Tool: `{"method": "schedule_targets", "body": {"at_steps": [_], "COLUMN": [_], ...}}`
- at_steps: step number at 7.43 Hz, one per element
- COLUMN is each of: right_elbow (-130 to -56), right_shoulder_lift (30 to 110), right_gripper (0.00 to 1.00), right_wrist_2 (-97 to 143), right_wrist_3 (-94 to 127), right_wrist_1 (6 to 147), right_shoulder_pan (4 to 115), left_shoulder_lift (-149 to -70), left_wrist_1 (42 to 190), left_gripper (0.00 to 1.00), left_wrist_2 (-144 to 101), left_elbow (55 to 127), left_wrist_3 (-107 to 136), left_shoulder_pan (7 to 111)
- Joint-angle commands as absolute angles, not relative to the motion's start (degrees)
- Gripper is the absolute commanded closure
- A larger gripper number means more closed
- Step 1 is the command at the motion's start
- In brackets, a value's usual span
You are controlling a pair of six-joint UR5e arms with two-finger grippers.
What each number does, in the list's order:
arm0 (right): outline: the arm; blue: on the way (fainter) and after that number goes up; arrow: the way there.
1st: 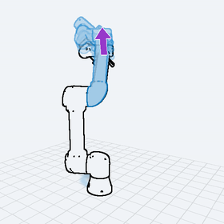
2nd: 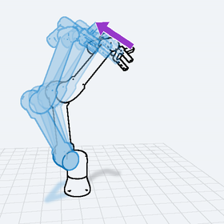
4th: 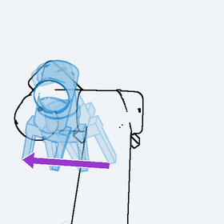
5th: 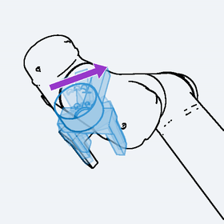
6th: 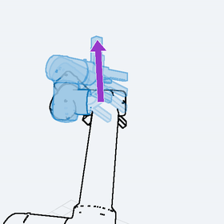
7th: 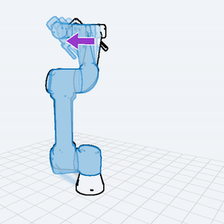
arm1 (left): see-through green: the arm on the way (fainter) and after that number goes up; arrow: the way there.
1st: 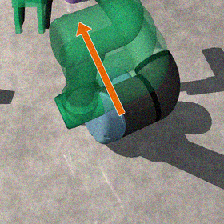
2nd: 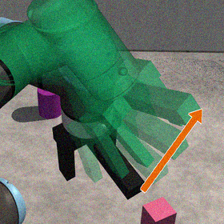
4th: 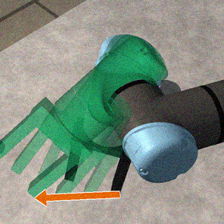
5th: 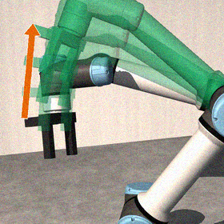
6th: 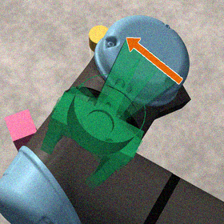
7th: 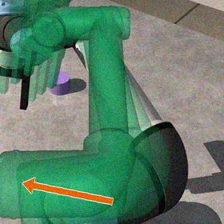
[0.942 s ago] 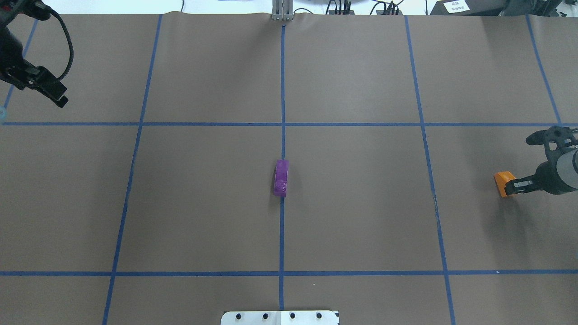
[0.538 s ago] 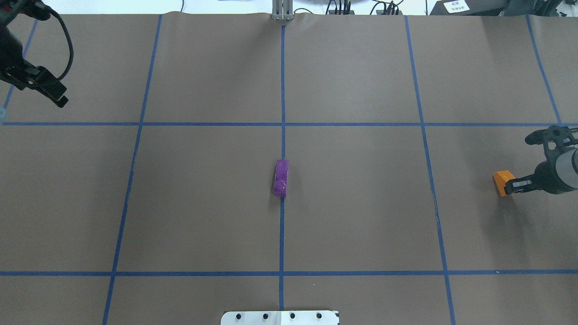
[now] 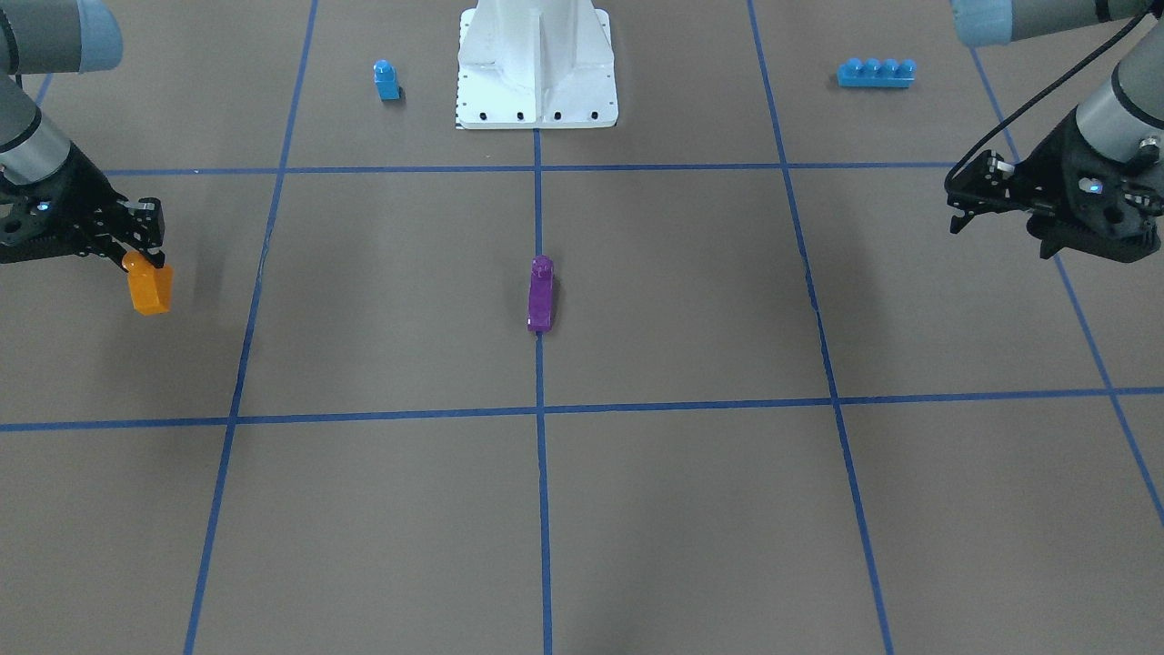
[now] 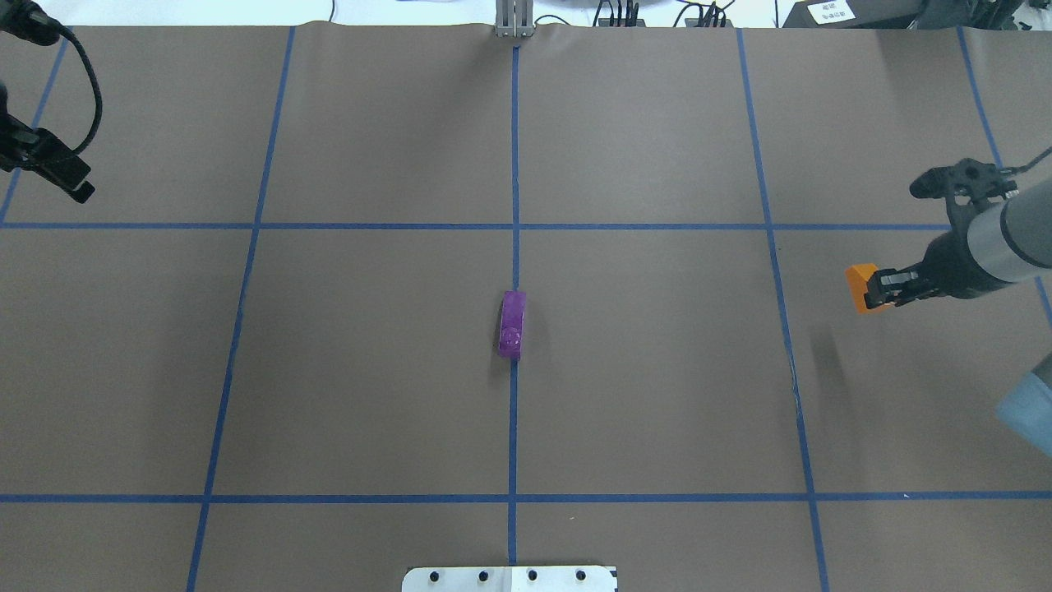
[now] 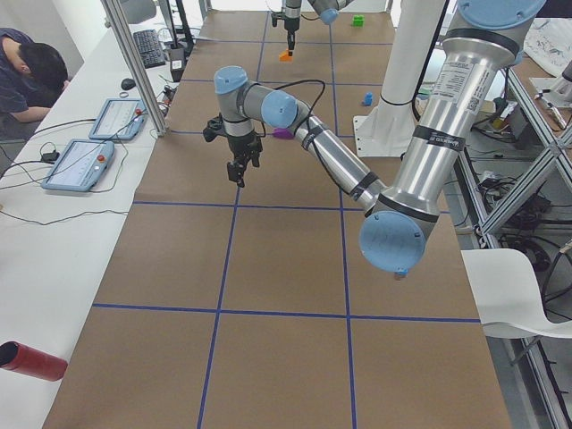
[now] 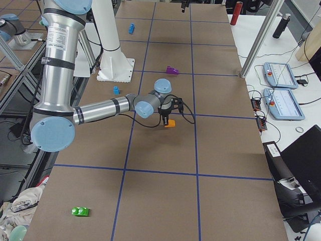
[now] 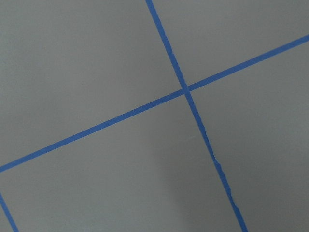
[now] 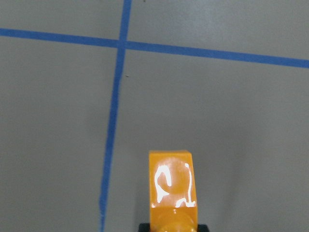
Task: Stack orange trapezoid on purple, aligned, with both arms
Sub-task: 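Lift the orange trapezoid block with the right gripper toward the purple block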
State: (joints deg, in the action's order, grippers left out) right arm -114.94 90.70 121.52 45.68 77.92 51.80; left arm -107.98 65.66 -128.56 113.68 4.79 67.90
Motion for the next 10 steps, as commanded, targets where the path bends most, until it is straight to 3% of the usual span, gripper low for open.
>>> {"method": "schedule_targets", "body": {"at_steps": [1,4,6,10], "right_elbow": [-117.69,-115.16,-106.75,-97.83], "right_shoulder_lift": [78.10,58.17,48.04,42.19], "right_gripper": [1.00,1.00,1.00,1.00], "right_wrist_2": [121.38,114.30,109.71,105.82], "right_wrist_3": [55.04,67.20,71.96,74.79], "right_wrist_1": [89.46,103.83,105.29,102.31], "right_shoulder_pan": [48.90,37.21,32.10,28.39], "left_shoulder_lift": [-105.04,-101.87,-101.87,-101.95], "left_wrist_1": [65.57,65.65,65.74,65.65], "left_gripper": [0.00,0.00,0.00,0.00], "left_wrist_2": [-129.11,-133.59,-133.59,-133.77], "left_elbow": [113.73,113.73,113.82,113.82], "left_wrist_3": [-1.04,4.18,5.45,5.45], "left_shoulder_pan": [73.28,77.16,77.08,76.99]}}
